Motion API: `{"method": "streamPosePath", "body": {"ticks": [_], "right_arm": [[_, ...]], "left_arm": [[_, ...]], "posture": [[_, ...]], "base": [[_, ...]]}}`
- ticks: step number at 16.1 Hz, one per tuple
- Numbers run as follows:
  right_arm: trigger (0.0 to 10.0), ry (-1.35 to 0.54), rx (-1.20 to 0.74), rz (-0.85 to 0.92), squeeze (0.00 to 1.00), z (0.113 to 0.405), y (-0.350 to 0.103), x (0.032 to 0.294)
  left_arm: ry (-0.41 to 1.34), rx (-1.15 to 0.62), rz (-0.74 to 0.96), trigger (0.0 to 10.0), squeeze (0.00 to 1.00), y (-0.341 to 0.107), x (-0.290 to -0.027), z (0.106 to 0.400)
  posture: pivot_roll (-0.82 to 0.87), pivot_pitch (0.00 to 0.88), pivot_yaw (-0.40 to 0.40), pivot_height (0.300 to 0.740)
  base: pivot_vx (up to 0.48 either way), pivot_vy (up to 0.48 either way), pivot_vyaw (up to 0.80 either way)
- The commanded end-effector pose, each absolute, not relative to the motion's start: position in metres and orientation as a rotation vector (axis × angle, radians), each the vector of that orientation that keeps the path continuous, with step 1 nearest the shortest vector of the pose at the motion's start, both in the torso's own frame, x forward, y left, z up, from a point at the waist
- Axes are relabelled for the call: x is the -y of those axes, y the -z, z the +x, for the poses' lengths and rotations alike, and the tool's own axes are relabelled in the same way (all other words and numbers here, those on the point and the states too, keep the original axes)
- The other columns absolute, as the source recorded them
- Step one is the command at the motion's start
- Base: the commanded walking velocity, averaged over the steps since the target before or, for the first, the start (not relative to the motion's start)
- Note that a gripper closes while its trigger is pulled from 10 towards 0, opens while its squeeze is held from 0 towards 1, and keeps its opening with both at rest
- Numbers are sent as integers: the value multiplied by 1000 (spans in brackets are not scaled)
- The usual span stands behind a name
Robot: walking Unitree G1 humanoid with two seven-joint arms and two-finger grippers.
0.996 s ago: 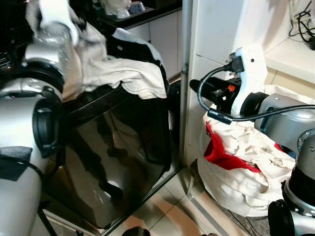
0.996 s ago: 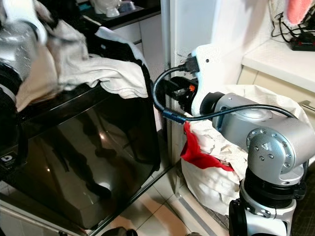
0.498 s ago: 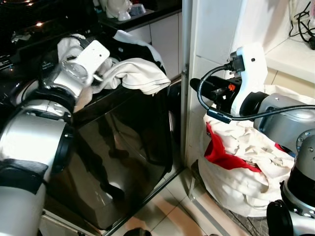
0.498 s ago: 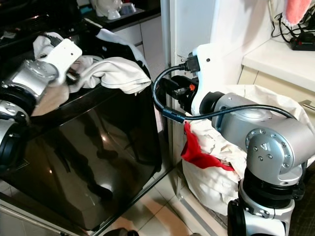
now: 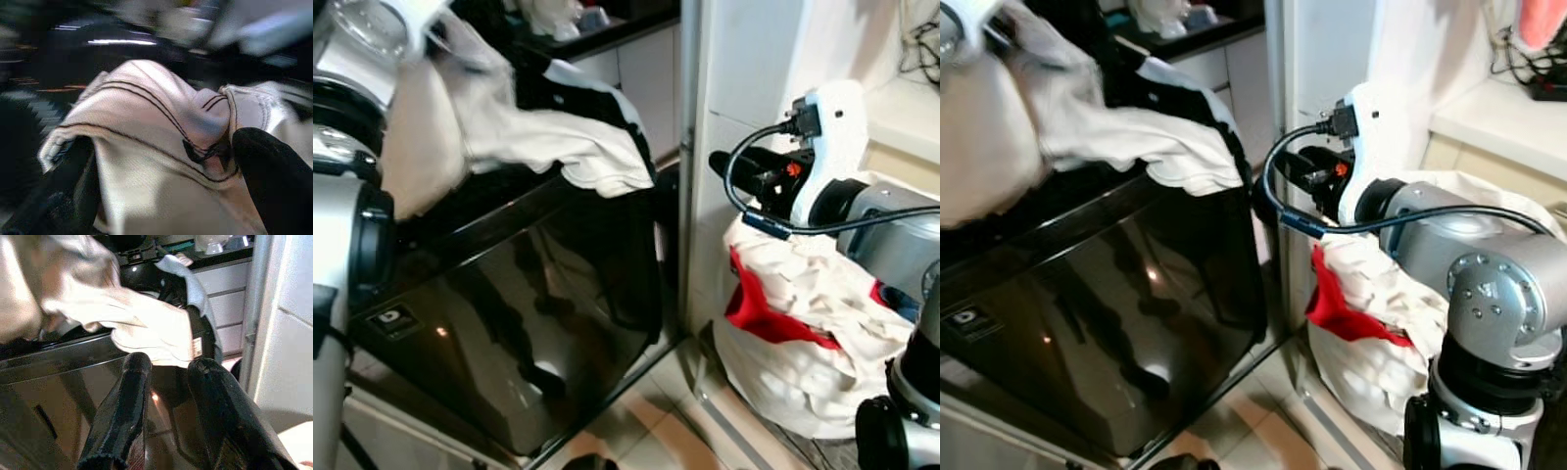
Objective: Clothes washing
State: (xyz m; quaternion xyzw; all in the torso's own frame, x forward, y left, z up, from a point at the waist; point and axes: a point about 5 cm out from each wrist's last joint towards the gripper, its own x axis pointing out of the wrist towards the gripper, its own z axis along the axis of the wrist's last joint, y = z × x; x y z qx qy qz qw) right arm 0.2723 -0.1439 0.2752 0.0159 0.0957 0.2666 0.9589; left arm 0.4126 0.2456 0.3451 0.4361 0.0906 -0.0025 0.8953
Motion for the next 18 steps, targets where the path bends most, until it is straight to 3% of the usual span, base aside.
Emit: {"method": "streamPosePath", "body": {"ticks": [1,16,17,18], "right_arm": [[10000,-543,-203,30,0,273,-275,143],[10000,-543,-203,30,0,273,-275,143],[10000,-540,-204,34,0,273,-274,143],[10000,-519,-193,34,0,276,-274,143]], "left_arm": [[39,-226,903,10000,0,-340,-248,412],[39,-226,903,10000,0,-340,-248,412],[55,-171,841,10000,0,-339,-241,414],[56,-68,675,10000,0,-329,-229,419]], "posture": [[-110,0,162,740],[-110,0,162,740],[-110,0,162,740],[-96,0,153,740]], "base": [[0,0,0],[0,0,0],[0,0,0],[0,0,0]]}}
